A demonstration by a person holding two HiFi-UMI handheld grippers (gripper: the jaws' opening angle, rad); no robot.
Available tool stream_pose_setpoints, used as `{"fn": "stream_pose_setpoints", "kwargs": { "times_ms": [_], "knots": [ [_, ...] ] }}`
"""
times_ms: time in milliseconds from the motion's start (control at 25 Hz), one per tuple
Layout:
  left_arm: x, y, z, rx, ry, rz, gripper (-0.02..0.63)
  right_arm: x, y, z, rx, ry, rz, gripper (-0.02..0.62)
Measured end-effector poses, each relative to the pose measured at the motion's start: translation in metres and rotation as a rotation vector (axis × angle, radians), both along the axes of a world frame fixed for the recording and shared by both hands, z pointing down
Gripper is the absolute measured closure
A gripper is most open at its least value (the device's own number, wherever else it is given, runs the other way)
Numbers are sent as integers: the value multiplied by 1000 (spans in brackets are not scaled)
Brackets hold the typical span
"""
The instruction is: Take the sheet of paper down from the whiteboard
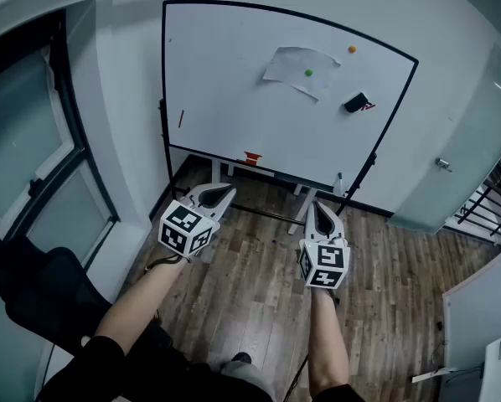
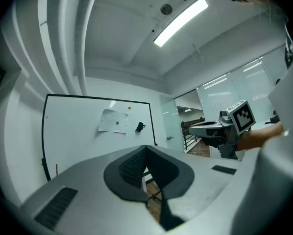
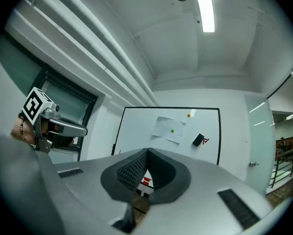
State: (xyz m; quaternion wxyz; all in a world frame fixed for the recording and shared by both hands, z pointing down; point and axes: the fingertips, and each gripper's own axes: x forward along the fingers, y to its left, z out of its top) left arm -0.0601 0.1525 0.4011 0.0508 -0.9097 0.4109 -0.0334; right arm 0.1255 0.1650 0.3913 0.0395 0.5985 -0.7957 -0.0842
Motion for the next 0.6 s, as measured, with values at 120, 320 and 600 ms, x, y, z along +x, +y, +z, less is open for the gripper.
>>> {"fn": "stream_pose_setpoints", "kwargs": {
  "times_ms": [120,320,600],
  "knots": [
    [-21,22,2,-7,6,-1,586,-22,27,4,-4,-9,1,572],
    [-30,40,4,-7,26,8,586,-31,49,10,-8,0,15,572],
    [-16,18,6,-9,45,21,586,-24,31,8,14,23,34,572]
  ]
}}
